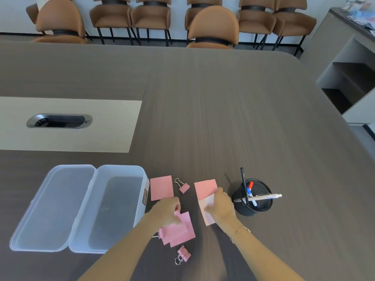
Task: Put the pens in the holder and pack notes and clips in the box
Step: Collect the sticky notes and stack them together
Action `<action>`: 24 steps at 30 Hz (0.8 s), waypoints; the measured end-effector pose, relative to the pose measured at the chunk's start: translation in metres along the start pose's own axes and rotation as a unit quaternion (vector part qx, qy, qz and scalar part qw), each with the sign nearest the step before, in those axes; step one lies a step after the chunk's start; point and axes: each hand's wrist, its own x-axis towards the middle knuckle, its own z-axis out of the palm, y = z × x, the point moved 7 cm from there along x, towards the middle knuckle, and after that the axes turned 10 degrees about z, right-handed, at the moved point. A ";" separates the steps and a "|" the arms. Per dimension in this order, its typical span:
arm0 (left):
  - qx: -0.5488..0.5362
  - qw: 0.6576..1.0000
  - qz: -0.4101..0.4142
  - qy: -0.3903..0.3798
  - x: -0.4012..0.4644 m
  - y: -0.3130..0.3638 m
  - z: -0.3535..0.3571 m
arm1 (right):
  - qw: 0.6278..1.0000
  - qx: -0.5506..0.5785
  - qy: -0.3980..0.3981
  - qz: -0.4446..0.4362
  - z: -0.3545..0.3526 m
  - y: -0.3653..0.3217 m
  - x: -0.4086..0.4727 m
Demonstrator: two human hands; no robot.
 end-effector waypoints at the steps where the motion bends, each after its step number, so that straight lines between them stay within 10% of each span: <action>1: -0.001 1.000 0.004 -0.001 0.000 0.001 0.000 | 1.000 0.013 -0.003 -0.005 -0.001 -0.002 0.000; 8: -0.068 0.997 0.012 0.028 0.005 0.011 -0.015 | 0.997 0.072 0.035 0.011 -0.012 -0.011 0.010; 14: -0.272 0.932 -0.124 0.203 0.002 -0.017 -0.060 | 0.995 0.086 0.022 0.055 -0.013 -0.006 0.020; 18: -0.133 0.934 -0.166 0.287 0.003 -0.031 -0.071 | 0.997 0.053 0.011 0.059 -0.014 -0.006 0.024; 24: 0.034 0.951 -0.212 0.221 0.020 -0.029 -0.057 | 0.998 -0.029 0.045 -0.040 -0.021 -0.023 0.031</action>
